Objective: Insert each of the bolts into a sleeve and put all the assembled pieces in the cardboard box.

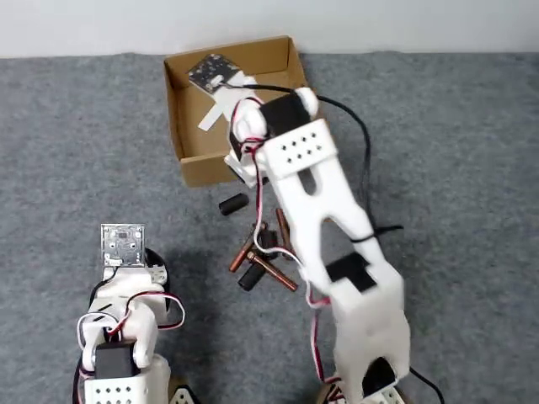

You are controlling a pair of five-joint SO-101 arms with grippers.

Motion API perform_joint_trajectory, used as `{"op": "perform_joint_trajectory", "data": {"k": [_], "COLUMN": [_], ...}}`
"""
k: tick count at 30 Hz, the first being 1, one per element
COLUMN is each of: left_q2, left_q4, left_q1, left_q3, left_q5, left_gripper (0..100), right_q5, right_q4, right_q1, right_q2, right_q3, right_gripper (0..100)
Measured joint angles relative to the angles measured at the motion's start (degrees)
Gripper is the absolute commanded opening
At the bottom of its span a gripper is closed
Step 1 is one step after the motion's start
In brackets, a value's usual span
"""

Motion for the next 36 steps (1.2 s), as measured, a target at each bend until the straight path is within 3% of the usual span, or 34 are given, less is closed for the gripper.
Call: {"op": "perform_joint_trajectory", "data": {"k": [10,17,24,30,36], "left_q2": [0.00,2.11,23.65,50.46,75.60], "left_q4": [4.13,7.56,7.74,8.44,21.27], "left_q1": [4.31,4.75,4.75,5.71,12.22], "left_q3": [-2.02,-10.90,-24.70,-43.08,-62.86], "left_q5": [-8.97,-9.49,-9.49,-9.41,-10.11], "left_gripper": [1,1,1,1,1], "right_q5": [-3.25,-6.07,-14.15,-19.60,-20.57], "right_q4": [0.00,0.00,0.00,0.09,-0.44], "right_q1": [8.35,14.77,21.19,32.88,42.81], "right_q2": [-29.98,-48.09,-61.45,-69.01,-76.22], "right_q3": [31.21,51.78,61.01,67.69,73.49], "right_gripper": [0.9,0.9,0.9,0.9,0.9]}}
